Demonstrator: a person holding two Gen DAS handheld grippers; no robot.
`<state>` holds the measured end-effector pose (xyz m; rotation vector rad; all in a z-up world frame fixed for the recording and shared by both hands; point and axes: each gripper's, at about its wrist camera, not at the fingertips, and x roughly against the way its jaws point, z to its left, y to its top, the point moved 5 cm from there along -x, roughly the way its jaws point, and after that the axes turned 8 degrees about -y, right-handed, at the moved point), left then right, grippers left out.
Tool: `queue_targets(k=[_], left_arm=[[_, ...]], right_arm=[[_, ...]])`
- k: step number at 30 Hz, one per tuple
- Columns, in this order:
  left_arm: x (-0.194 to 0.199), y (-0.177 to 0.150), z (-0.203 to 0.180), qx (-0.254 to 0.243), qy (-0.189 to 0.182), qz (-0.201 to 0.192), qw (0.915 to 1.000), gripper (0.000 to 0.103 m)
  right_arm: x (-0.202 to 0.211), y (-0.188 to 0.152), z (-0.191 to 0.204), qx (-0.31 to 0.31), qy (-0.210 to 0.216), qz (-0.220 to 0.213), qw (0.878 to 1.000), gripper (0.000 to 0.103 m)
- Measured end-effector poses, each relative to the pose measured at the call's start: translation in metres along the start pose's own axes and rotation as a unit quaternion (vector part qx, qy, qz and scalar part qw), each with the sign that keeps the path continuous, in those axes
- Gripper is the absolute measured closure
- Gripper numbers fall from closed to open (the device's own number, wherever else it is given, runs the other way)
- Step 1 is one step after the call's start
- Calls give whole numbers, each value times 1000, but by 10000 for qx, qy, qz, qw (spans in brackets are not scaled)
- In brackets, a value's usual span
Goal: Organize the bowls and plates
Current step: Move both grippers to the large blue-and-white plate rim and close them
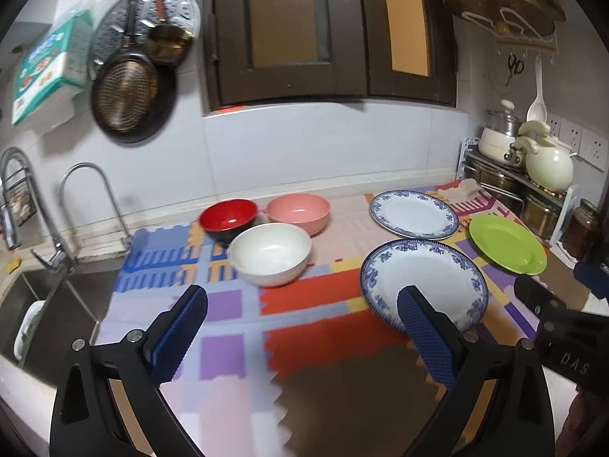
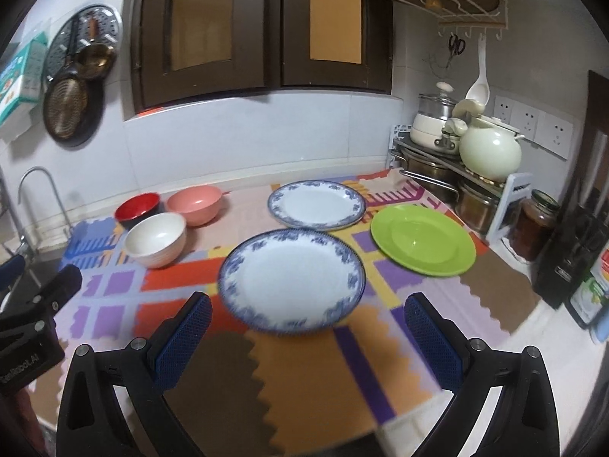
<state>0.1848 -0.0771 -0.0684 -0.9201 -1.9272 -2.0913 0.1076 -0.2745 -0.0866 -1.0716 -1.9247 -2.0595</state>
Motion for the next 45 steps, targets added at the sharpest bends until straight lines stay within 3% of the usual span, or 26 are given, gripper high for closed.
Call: queue_targets(k=[7, 15, 21, 29, 34, 41, 45], left_arm=[[-58, 5, -22, 95, 35, 351, 9993, 5], [-122, 1, -38, -17, -66, 880, 9961, 12], [-171, -13, -48, -34, -457, 1400, 9891, 25], [-212, -20, -57, -105, -487, 1685, 9844, 32], [-228, -23, -63, -27, -673, 1844, 9805, 35], [-243, -30, -68, 66, -909, 2117, 9731, 53], [-246, -32, -68, 76, -883, 2167, 9722, 58]], right_arm=[[-67, 19, -20, 10, 43, 168, 9998, 1], [-129, 15, -28, 37, 178, 565, 9982, 2], [-171, 6, -28, 67, 159, 976, 9951, 10], [-218, -6, -25, 128, 172, 1404, 9899, 25], [-235, -9, -27, 25, 262, 1642, 9861, 33], [-247, -15, -26, 82, 313, 1820, 9828, 45], [-253, -17, -26, 108, 355, 1906, 9810, 51]])
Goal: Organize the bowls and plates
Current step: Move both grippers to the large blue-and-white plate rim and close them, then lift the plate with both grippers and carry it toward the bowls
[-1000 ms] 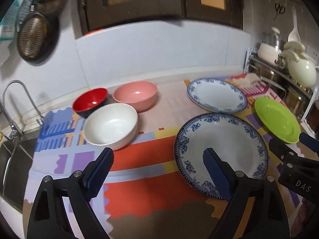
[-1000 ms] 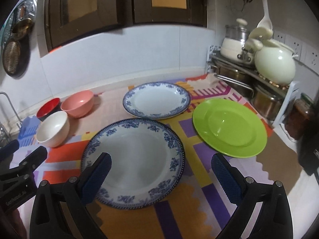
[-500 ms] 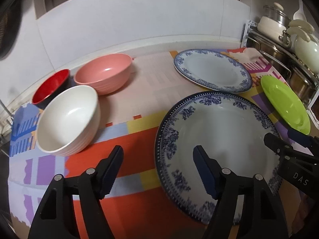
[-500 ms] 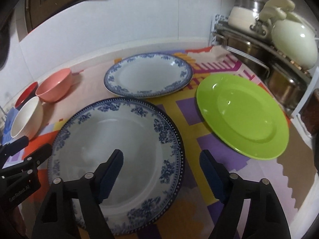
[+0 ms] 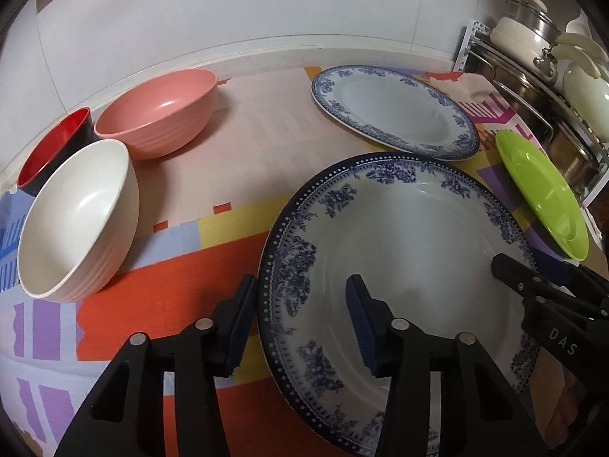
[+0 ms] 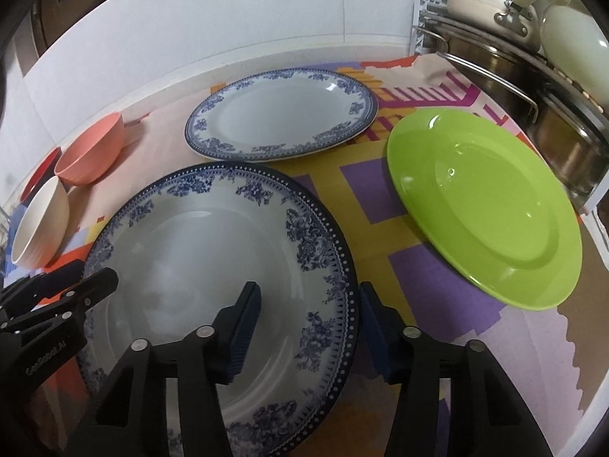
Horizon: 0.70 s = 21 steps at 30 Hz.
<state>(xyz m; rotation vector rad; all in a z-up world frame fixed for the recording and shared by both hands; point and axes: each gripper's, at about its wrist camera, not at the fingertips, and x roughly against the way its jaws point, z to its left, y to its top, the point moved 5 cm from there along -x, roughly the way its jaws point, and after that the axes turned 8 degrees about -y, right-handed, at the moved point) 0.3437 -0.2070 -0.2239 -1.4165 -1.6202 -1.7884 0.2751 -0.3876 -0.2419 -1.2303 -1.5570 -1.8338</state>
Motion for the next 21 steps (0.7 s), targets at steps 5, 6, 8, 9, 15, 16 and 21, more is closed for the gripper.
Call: queue_targets(k=[5, 6, 8, 9, 15, 16, 21], left_arm=[[-1, 0, 3, 30, 64, 17, 10000, 66], [-2, 0, 4, 31, 63, 17, 10000, 66], [-1, 0, 4, 38, 75, 14, 10000, 67], [-1, 0, 4, 39, 83, 8, 10000, 68], [4, -3, 7, 130, 89, 14, 9999, 68], [5, -4, 8, 151, 88, 1, 9998, 68], [18, -7, 15, 206, 122, -115, 9996, 68]], right_arm=[[1, 1, 1, 85, -93, -44, 9999, 54], [0, 1, 1, 81, -98, -37, 9999, 54], [0, 1, 0, 53, -108, -3, 9999, 56], [0, 2, -1, 47, -124, 5, 9999, 58], [0, 3, -3, 77, -217, 24, 9997, 65], [1, 4, -3, 84, -227, 17, 9997, 65], [10, 2, 3, 173, -240, -66, 9995, 65]])
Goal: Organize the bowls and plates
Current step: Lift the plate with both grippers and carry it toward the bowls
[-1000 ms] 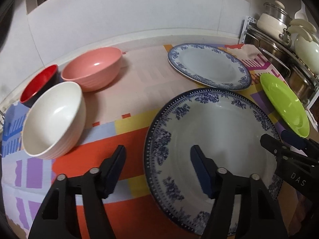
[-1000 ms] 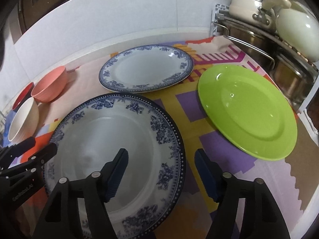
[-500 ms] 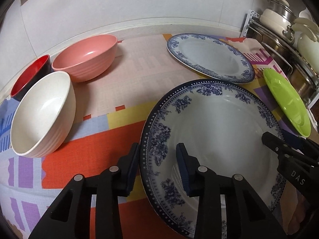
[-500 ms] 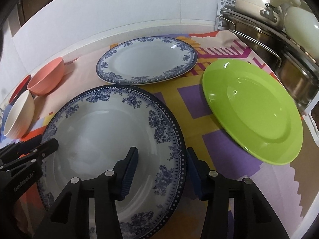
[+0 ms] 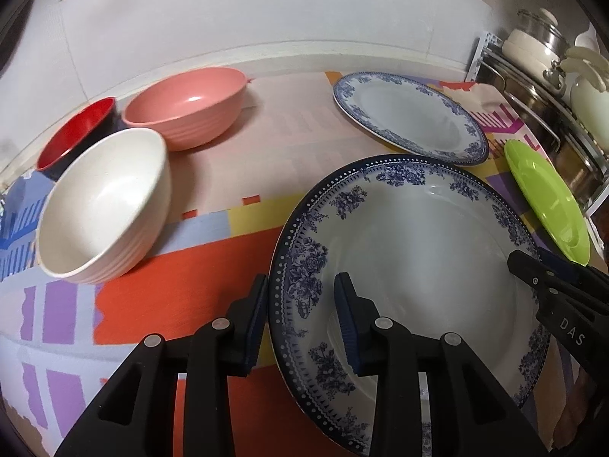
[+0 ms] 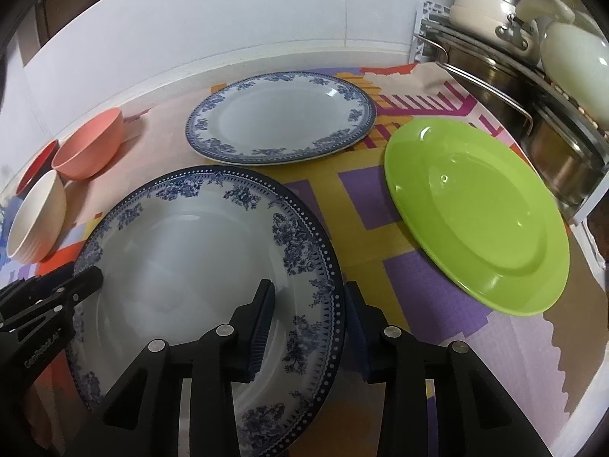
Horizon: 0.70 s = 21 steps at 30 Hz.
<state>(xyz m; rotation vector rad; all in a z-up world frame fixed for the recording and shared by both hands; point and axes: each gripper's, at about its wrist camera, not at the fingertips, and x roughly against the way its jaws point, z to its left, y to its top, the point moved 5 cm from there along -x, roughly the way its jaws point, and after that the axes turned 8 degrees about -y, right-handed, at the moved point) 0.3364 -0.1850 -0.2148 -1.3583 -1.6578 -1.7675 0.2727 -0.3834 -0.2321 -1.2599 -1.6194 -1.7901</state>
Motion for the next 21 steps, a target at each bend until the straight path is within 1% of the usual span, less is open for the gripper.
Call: queue_targets(k=[6, 13, 17, 21], left_arm=[[29, -4, 11, 84, 74, -206, 9997, 68], [72, -9, 32, 289, 177, -477, 9983, 68], [97, -18, 48, 407, 294, -621, 9968, 68], [117, -32, 68, 558, 428, -679, 9952, 68]], right_arm=[[22, -1, 12, 99, 53, -159, 9998, 65], [61, 2, 35, 244, 169, -442, 9986, 65], [82, 0, 51, 351, 247, -609, 9972, 65], [97, -6, 69, 451, 383, -661, 9961, 65]])
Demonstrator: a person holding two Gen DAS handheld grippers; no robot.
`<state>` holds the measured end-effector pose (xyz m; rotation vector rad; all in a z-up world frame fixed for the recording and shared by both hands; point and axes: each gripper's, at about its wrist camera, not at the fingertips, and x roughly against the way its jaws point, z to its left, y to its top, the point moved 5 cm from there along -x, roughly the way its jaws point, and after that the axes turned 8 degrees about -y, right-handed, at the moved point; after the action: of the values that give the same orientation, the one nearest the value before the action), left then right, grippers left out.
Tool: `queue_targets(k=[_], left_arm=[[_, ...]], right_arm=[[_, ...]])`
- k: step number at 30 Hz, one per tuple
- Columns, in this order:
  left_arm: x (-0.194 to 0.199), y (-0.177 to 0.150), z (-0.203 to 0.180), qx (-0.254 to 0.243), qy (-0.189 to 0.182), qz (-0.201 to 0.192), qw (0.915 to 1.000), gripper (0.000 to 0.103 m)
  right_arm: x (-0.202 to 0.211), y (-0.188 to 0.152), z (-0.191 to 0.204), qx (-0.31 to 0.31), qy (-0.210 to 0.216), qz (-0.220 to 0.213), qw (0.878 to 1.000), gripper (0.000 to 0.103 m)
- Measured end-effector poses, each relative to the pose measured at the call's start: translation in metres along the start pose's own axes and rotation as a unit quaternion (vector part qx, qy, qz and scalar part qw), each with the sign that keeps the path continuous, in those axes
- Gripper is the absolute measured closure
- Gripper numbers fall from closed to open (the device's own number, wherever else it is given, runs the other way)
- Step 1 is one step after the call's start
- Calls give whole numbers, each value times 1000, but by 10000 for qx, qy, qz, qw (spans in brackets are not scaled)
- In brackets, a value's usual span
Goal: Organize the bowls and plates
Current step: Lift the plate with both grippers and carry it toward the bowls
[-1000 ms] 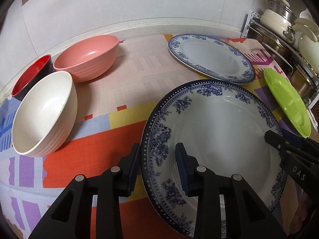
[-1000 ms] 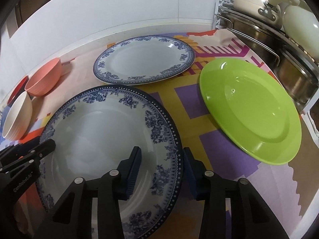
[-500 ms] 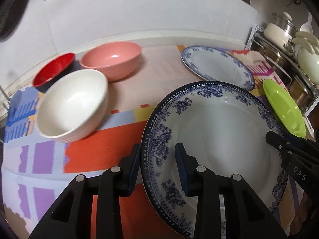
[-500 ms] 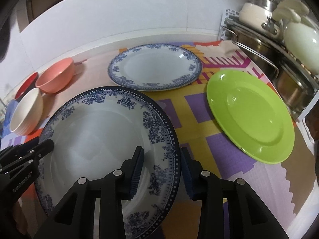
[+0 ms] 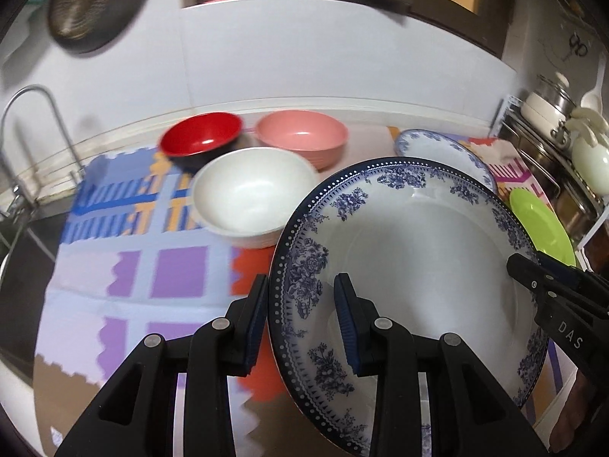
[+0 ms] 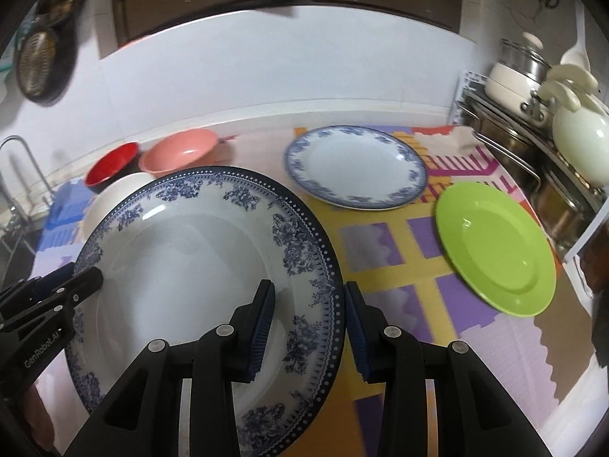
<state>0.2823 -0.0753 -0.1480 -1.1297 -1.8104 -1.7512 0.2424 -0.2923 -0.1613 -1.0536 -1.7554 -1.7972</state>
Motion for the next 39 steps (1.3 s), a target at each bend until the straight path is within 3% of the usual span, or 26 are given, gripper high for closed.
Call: queue_targets(k=[11, 20, 39], left_arm=[[39, -38, 67, 339, 377, 106, 9987, 68], [45, -62, 106, 481, 509, 359, 9969, 68], [10, -89, 123, 449, 434, 978, 9932, 68]], right_arm=[[26, -22, 69, 360, 364, 78, 9987, 65], [32, -43, 119, 619, 556, 331, 9960, 65], [-6, -75, 139, 668, 462, 1008, 9916, 65]])
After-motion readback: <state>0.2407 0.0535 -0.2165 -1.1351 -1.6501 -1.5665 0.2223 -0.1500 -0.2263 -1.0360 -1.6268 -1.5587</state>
